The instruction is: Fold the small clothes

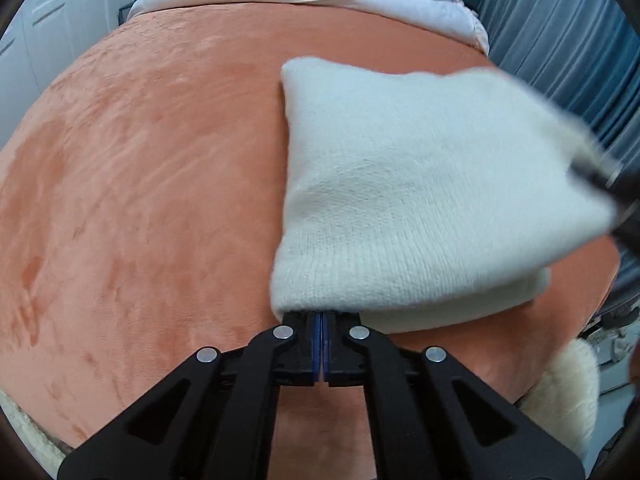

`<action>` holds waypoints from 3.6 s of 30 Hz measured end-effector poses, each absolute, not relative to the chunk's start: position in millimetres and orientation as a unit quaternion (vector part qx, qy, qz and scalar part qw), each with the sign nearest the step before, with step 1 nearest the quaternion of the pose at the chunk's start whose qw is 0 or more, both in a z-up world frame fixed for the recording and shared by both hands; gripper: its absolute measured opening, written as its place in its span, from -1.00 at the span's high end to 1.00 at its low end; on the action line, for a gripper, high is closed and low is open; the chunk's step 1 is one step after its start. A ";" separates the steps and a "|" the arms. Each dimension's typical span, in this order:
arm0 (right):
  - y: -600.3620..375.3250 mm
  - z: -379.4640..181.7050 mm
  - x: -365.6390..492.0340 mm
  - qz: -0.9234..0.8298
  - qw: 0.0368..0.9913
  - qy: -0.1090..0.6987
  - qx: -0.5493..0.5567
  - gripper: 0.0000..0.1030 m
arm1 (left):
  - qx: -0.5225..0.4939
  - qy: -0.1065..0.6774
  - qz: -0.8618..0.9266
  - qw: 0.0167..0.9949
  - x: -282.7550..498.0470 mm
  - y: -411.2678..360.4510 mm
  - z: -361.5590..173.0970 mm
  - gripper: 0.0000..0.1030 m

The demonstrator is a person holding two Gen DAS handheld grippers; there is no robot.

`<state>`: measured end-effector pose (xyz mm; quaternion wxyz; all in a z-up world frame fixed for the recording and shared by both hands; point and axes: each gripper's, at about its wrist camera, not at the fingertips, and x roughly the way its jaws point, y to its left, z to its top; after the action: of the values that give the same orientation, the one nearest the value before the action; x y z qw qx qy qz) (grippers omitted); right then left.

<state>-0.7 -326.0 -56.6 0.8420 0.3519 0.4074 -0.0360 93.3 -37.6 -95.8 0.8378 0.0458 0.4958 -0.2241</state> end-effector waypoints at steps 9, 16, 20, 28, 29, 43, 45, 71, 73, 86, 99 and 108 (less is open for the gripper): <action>-336.9 -114.4 -12.3 -0.087 0.817 0.452 0.347 0.53 | 0.068 0.509 -0.206 0.833 82.8 -45.0 -99.6 1.00; -331.8 -78.3 -19.6 -0.146 0.839 0.433 0.296 0.28 | 0.085 0.508 -0.200 0.834 82.3 -46.7 -100.9 1.00; -315.1 -54.6 -9.7 -0.155 0.868 0.406 0.242 0.02 | 0.084 0.513 -0.198 0.831 81.0 -44.1 -97.1 0.99; -316.0 -93.4 35.8 -0.140 0.837 0.464 0.254 0.27 | 0.091 0.512 -0.189 0.833 74.2 -38.6 -93.0 0.99; -313.8 -88.8 35.6 -0.139 0.840 0.460 0.252 0.65 | 0.092 0.511 -0.188 0.834 73.9 -38.5 -92.7 0.99; -334.2 -79.6 14.9 -0.132 0.853 0.430 0.266 0.48 | 0.049 0.517 -0.232 0.823 68.1 -17.8 -82.2 0.27; -337.2 -67.2 2.5 -0.137 0.860 0.410 0.269 0.05 | 0.014 0.492 -0.241 0.837 62.8 -5.6 -62.3 -0.50; -357.9 -140.4 59.6 -0.080 0.812 0.435 0.380 -0.70 | -0.039 0.551 -0.233 0.800 195.0 -102.7 -111.9 -0.91; -358.2 -142.5 60.4 -0.078 0.815 0.430 0.381 -0.70 | -0.042 0.548 -0.237 0.801 195.9 -101.6 -114.4 -0.91; -361.3 -116.4 34.5 -0.074 0.820 0.388 0.415 0.34 | -0.025 0.540 -0.254 0.802 181.6 -99.3 -83.6 -0.31; -339.0 -123.6 -97.3 -0.066 0.781 0.435 0.444 -0.01 | -0.025 0.590 -0.279 0.757 89.6 -61.4 -98.3 -0.74; -330.0 -110.5 -87.4 -0.084 0.803 0.420 0.414 0.29 | 0.015 0.573 -0.267 0.774 93.6 -80.9 -76.6 -0.22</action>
<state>-87.4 -330.0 -110.5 0.8035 0.4139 0.4195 -0.0842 93.6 -80.9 -76.6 0.7742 0.0154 0.5734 -0.2675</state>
